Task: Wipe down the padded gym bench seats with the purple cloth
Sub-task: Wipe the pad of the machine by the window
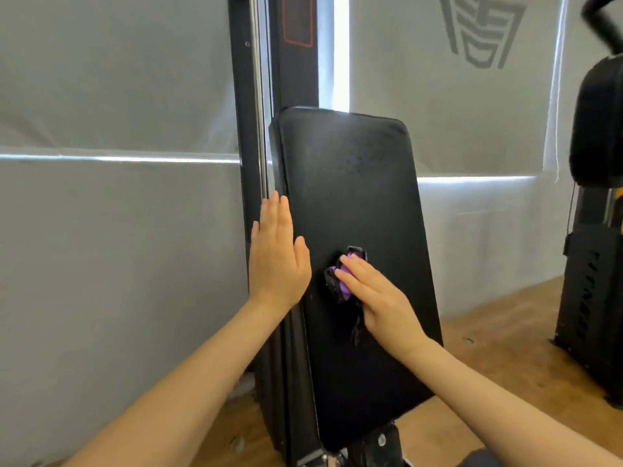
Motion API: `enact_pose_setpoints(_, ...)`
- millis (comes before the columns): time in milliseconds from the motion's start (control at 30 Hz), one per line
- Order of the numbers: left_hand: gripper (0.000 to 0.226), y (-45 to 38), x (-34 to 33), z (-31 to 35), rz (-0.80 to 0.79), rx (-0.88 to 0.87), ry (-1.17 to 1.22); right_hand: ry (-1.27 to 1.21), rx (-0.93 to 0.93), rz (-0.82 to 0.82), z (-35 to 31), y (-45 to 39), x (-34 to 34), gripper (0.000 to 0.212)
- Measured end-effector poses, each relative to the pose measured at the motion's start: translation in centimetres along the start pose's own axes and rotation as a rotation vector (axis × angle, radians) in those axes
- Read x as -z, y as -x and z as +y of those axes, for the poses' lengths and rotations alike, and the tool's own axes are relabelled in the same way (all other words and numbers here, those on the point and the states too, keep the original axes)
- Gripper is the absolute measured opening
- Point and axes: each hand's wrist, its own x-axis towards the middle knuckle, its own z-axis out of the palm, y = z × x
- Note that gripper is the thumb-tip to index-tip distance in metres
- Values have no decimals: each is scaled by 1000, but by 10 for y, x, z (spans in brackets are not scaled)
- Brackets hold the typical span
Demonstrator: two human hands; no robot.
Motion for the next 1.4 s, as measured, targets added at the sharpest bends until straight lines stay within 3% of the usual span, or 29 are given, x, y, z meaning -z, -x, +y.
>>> enact_pose_setpoints(200, 68, -67, 7, 7, -36, -31, -256, 30, -31, 223, 22, -147, 19, 53)
enact_pose_setpoints(333, 71, -65, -2, 3, 10, -27, -180, -6, -86, 209, 27, -228, 29, 45)
enact_pose_setpoints(433, 71, -64, -5, -1, 11, -22, -141, -105, -135, 194, 20, -242, 18, 40)
enact_pose_setpoints(767, 58, -51, -18, -12, 177, -46, 159, -76, -81, 332, 9, -140, -21, 42)
enact_pose_setpoints(1167, 60, -2, -25, -17, 105, -160, -33, -55, -116, 174, -21, -22, -38, 50)
enact_pose_setpoints(1300, 63, 28, -27, -16, 7, -149, -44, -52, -97, 12, -27, 40, -45, 87)
enact_pose_setpoints(1400, 62, 56, -37, -11, -14, -74, -9, -62, -66, -127, -27, 92, -49, 97)
